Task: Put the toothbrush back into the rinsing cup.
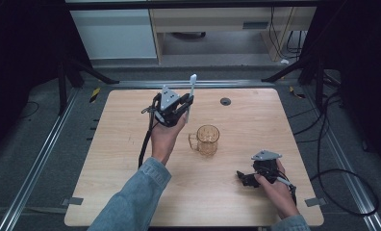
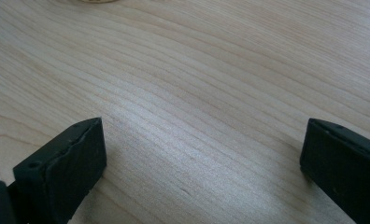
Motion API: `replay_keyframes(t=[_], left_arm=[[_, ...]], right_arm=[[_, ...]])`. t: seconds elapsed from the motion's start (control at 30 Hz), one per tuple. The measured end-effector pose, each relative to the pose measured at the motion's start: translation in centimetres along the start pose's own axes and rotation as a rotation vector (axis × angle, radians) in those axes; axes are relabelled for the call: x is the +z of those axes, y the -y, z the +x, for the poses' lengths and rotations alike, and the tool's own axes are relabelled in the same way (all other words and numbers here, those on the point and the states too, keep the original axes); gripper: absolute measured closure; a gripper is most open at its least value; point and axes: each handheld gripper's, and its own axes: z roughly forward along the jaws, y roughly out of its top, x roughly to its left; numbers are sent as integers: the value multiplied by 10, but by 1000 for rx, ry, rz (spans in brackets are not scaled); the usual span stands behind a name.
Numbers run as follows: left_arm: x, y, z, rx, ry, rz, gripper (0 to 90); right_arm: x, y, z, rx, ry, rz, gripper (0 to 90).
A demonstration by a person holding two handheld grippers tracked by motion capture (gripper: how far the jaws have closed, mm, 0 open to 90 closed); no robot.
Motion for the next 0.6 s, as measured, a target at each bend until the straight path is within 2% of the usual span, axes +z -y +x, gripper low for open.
replay_keyframes(t=[0.03, 0.23, 0.3, 0.4, 0.6], left_arm=[[-1, 0, -1, 5, 1, -22, 786], [-2, 3, -5, -3, 11, -69, 786], [-2, 6, -7, 6, 15, -83, 786], [-2, 7, -7, -13, 20, -99, 786], [-5, 10, -7, -16, 20, -119, 786]], right_arm=[[0, 0, 0, 0, 0, 0, 9], [0, 0, 0, -8, -5, -1, 9], [0, 0, 0, -9, -5, -1, 8], [0, 0, 0, -9, -5, -1, 8], [0, 0, 0, -11, -5, -1, 10]])
